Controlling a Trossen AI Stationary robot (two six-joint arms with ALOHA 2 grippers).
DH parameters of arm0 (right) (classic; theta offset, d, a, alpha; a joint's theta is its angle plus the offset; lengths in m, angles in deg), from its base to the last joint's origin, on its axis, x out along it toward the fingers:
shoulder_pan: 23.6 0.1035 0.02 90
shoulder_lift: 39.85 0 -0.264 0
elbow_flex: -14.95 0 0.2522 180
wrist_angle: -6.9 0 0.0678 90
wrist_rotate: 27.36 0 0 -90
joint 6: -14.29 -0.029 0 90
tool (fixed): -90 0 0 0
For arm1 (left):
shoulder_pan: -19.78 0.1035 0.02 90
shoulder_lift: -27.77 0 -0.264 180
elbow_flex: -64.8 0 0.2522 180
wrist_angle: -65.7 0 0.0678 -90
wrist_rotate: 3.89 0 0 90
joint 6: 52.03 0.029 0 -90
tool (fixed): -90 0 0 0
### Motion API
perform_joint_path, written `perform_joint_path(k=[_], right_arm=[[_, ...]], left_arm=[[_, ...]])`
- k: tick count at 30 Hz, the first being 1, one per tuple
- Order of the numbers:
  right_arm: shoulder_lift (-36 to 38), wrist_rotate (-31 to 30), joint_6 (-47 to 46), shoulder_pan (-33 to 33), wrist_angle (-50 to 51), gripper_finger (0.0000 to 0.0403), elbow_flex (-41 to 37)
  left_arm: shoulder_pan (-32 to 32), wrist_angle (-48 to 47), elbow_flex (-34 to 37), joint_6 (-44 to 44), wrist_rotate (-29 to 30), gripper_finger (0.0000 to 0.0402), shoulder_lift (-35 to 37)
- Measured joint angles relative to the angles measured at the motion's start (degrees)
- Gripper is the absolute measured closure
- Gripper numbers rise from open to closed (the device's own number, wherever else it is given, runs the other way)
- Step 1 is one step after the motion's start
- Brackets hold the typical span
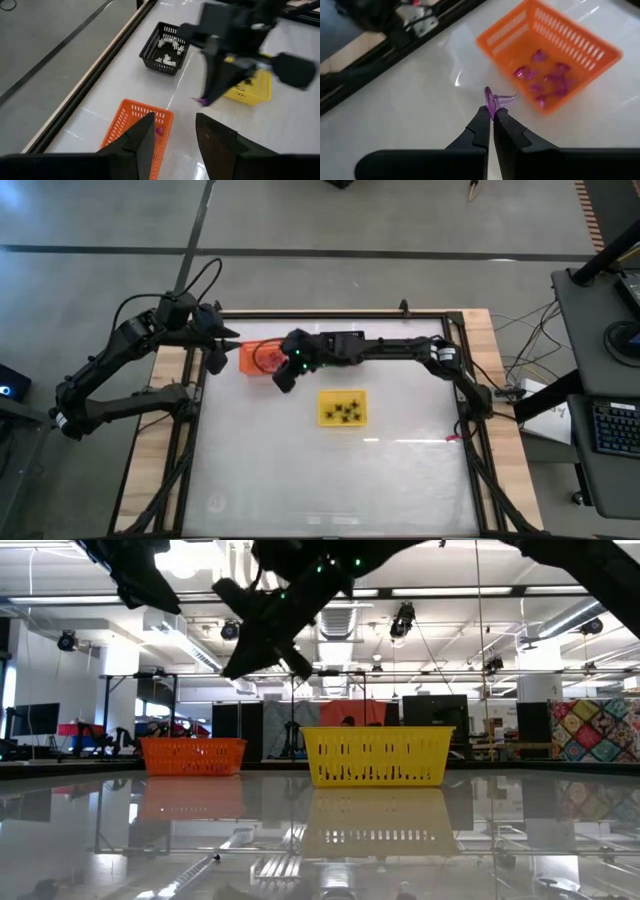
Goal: Sort Halloween decoration
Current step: Put the witch into the orange bin
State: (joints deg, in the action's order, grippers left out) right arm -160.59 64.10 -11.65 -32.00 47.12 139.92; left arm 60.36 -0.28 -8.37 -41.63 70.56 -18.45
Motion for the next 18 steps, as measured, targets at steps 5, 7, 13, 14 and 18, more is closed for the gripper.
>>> perform_joint_path(k=[5,7,13,14,18], right_arm=[[-2.0,0.2,0.0,-2.8,-7.2,0.0394,-0.1],[-3.1,0.8,0.0,-3.9,-9.9,0.0394,-0.1],[-4.9,3.1,0.5,-6.6,-11.8,0.0394,-0.1],[-5.1,3.7,0.6,-7.0,-12.1,0.0394,-0.1],[-6.8,5.7,0.8,-8.3,-12.5,0.0394,-0.1]], left_arm=[[0.0,0.4,0.0,-1.1,0.0,0.0277,0.0],[0.0,0.9,0.0,-1.1,0.0,0.0277,0.0],[0.0,1.5,0.0,-2.0,0.2,0.0277,0.0],[0.0,1.7,0.0,-2.3,0.2,0.0277,0.0],[0.0,2.4,0.0,-2.6,0.2,0.0277,-0.1]])
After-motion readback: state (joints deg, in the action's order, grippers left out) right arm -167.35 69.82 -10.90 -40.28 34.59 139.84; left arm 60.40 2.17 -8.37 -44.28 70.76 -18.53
